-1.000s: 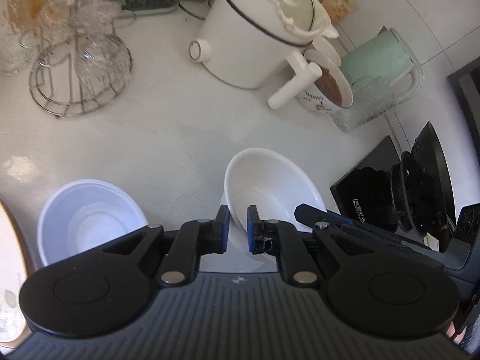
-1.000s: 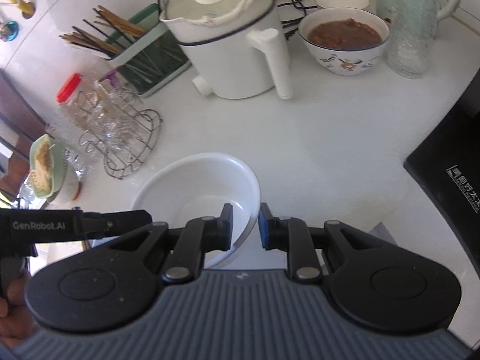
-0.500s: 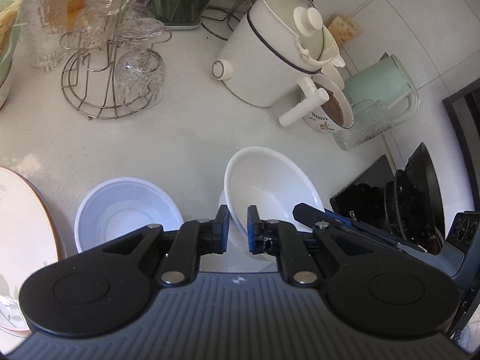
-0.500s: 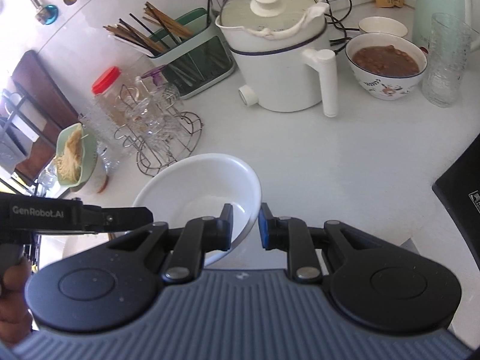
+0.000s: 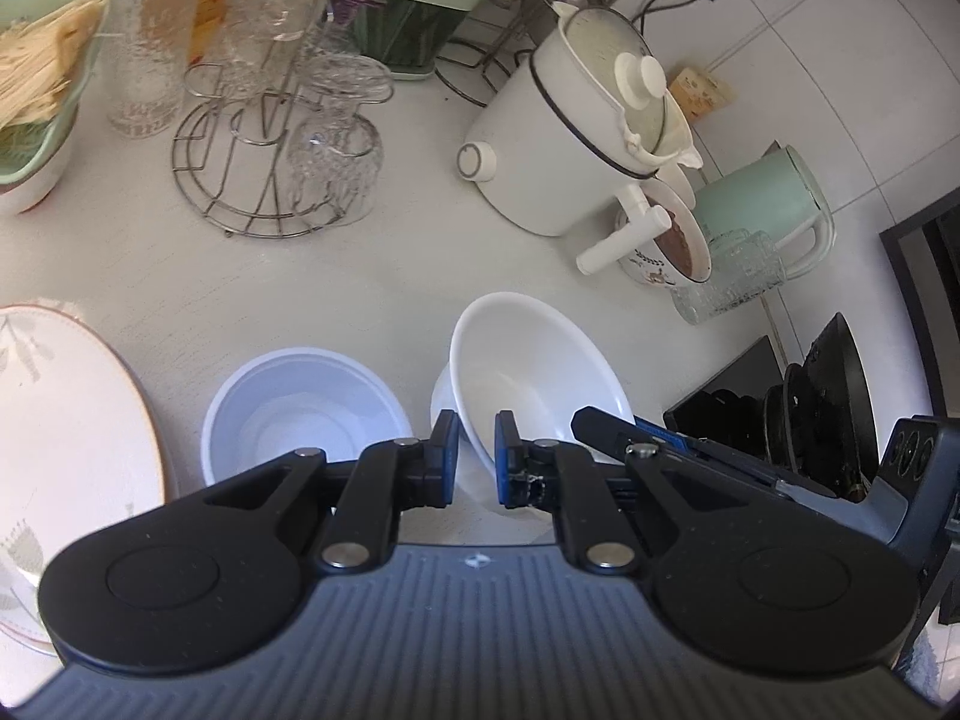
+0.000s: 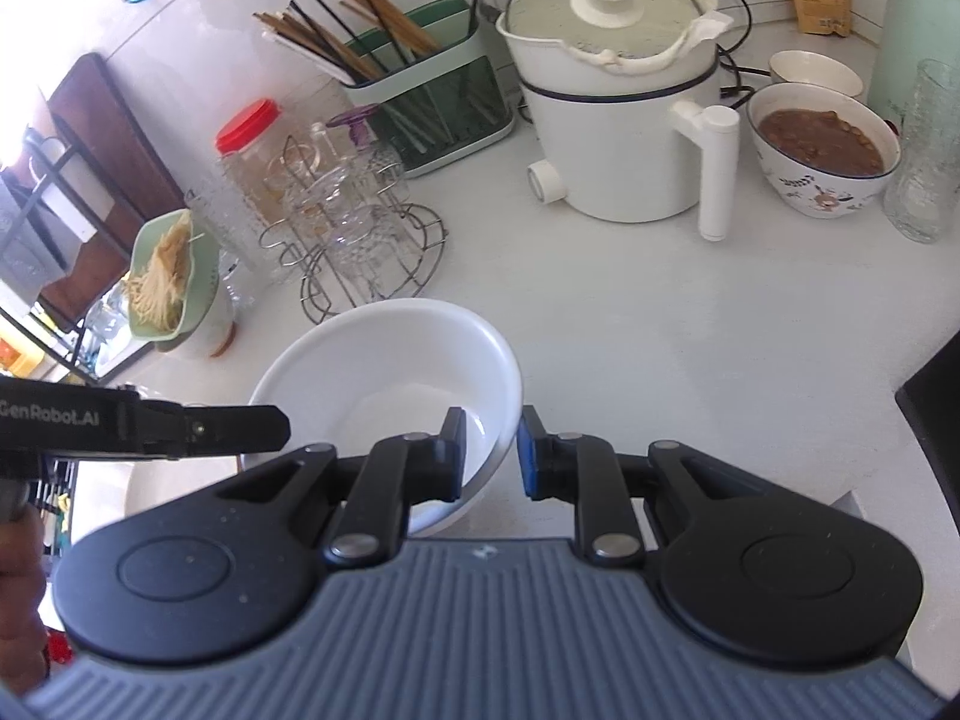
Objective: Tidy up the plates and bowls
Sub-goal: 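Lift the white bowl and carry it over the translucent bowls, then lower the white bowl into the translucent bowls and open both grippers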
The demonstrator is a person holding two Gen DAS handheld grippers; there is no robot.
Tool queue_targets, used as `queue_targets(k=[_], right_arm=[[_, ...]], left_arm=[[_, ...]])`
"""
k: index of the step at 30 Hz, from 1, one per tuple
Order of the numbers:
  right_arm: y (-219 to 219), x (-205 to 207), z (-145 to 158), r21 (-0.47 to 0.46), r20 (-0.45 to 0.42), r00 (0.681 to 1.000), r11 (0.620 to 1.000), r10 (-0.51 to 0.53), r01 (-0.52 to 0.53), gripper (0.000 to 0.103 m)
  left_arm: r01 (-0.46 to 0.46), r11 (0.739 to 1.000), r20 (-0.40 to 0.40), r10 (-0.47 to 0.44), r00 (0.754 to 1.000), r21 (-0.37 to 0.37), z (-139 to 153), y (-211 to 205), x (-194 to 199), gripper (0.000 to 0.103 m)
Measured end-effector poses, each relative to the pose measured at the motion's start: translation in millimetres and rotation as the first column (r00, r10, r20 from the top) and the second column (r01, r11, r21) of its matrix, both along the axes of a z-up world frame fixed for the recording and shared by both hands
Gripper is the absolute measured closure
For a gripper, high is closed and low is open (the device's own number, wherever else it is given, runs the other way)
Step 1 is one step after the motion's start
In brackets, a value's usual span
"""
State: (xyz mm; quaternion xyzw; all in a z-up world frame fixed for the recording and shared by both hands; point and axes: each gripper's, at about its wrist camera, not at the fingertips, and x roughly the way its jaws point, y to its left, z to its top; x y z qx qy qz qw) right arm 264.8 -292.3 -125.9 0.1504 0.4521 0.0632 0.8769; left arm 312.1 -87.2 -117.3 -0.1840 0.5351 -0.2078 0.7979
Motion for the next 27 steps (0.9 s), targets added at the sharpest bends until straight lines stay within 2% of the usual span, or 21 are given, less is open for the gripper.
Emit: queue_targets(k=[13, 18, 27], right_arm=[[40, 14, 0, -0.047, 0.007, 0.993, 0.992, 0.117, -0.116, 0.082], [53, 21, -9, -0.006, -0.032, 0.991, 0.991, 0.134, -0.134, 0.082], [85, 25, -22, -0.057, -0.061, 0.98, 0.979, 0.19, -0.194, 0.082]], left_arm=[[-0.099, 0.995, 0.013, 0.099, 0.995, -0.025, -1, 43, -11, 0.09], [-0.15, 0.987, -0.015, 0.15, 0.989, -0.052, -15, 67, -16, 0.09], [-0.18, 0.983, -0.069, 0.178, 0.982, -0.031, -40, 88, -19, 0.09]])
